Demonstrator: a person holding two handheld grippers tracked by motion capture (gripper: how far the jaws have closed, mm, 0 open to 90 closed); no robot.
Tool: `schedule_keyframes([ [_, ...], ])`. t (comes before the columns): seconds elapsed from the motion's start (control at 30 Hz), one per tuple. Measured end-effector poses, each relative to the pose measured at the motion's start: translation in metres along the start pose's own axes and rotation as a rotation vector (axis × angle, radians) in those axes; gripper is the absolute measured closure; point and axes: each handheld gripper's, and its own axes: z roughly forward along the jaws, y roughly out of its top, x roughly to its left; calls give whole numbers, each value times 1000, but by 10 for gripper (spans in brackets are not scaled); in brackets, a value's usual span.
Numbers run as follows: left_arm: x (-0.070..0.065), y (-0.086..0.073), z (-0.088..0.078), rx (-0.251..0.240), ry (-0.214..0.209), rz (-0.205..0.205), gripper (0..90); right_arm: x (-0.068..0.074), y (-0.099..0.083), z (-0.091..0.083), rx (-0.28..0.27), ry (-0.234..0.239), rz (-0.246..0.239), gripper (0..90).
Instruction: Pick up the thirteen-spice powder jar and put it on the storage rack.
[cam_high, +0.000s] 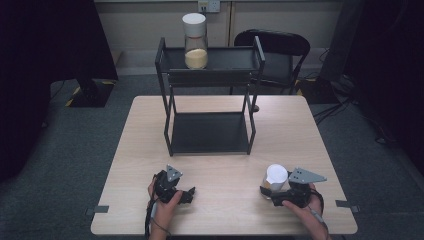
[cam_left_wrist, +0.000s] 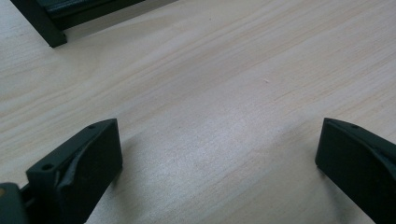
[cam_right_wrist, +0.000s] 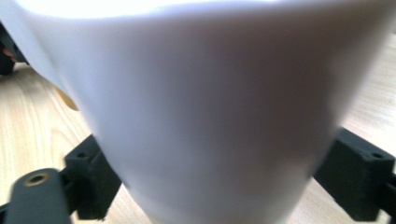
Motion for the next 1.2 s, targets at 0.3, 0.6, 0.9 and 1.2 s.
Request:
schedule_keyframes([
  [0.3,0,0,0,0,0,0,0,1,-7,4,-45,-3,-22,235],
  [0.6,0,0,0,0,0,0,0,5,-13,9,-95,-9,-37,299],
  [0.9,0,0,0,0,0,0,0,5,-13,10,-105,-20,-28,308],
  [1.2,0,0,0,0,0,0,0,1,0,18,-90,-11,-29,309],
])
